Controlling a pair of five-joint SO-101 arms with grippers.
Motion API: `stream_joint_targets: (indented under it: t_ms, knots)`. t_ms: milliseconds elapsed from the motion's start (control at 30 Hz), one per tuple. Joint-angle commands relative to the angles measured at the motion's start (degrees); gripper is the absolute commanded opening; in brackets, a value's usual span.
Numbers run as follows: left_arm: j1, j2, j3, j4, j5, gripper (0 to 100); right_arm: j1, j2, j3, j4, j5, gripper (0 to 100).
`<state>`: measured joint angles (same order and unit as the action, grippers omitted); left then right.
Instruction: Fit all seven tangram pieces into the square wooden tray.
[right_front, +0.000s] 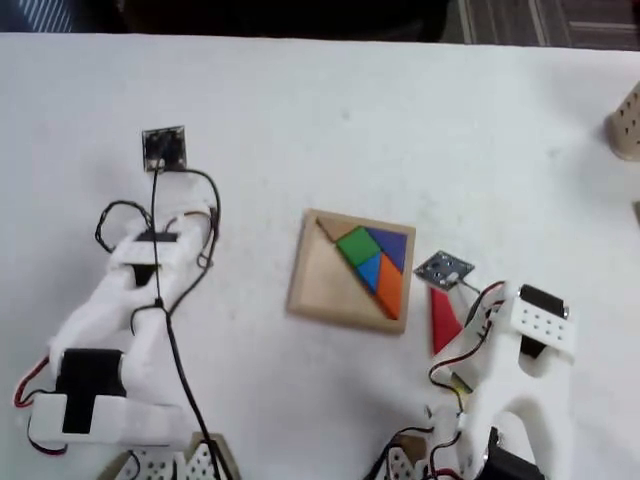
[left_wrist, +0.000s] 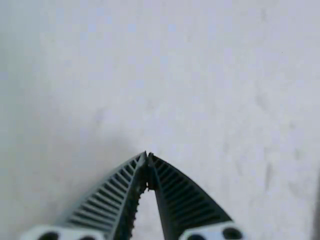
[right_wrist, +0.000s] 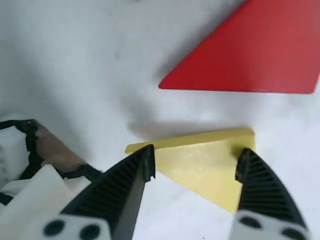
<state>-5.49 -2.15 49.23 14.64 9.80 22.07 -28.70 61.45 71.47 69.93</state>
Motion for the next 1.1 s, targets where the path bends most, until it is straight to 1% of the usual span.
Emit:
stream_joint_targets:
  t_ms: [0, 67, 167, 233, 433, 700, 800, 900, 1000, 1033, 1067]
  knots:
    - [0.3, -3.0, -0.4, -1.4, -0.6, 2, 1.5, -0.5, 0.2, -1.8, -0.4, 29.3]
    - [0.3, -3.0, -0.4, -1.4, -0.6, 2, 1.9, -0.5, 0.2, -2.1, -0.3, 32.3]
    - [0.3, -3.0, -0.4, -1.4, -0.6, 2, 2.1, -0.5, 0.4, -2.6, -0.2, 31.4]
    - [0.3, -3.0, -0.4, -1.4, -0.6, 2, 2.6, -0.4, 1.6, -4.7, 0.1, 30.4]
    - [0.3, -3.0, -0.4, -1.4, -0.6, 2, 7.2, -0.4, 5.3, -11.5, 0.4, 30.3]
    - [0.3, -3.0, -0.4, -1.4, -0.6, 2, 16.2, -0.4, 5.5, -11.7, 14.5, 30.2]
    - [0.3, -3.0, -0.4, -1.4, -0.6, 2, 18.5, -0.5, 5.5, -11.7, 17.1, 30.2]
    - [0.3, -3.0, -0.4, -1.3, -0.6, 2, 19.9, -0.5, 5.5, -13.5, 17.1, 30.2]
    - [0.3, -3.0, -0.4, -1.2, -0.6, 2, 22.1, -0.4, 5.5, -18.1, 16.7, 30.2]
    - [0.3, -3.0, -0.4, -1.1, -0.6, 2, 23.1, -0.4, 5.5, -19.7, 15.2, 30.2]
    - [0.3, -3.0, -0.4, -1.1, -0.6, 2, 24.0, -0.4, 5.5, -21.8, 11.6, 30.2]
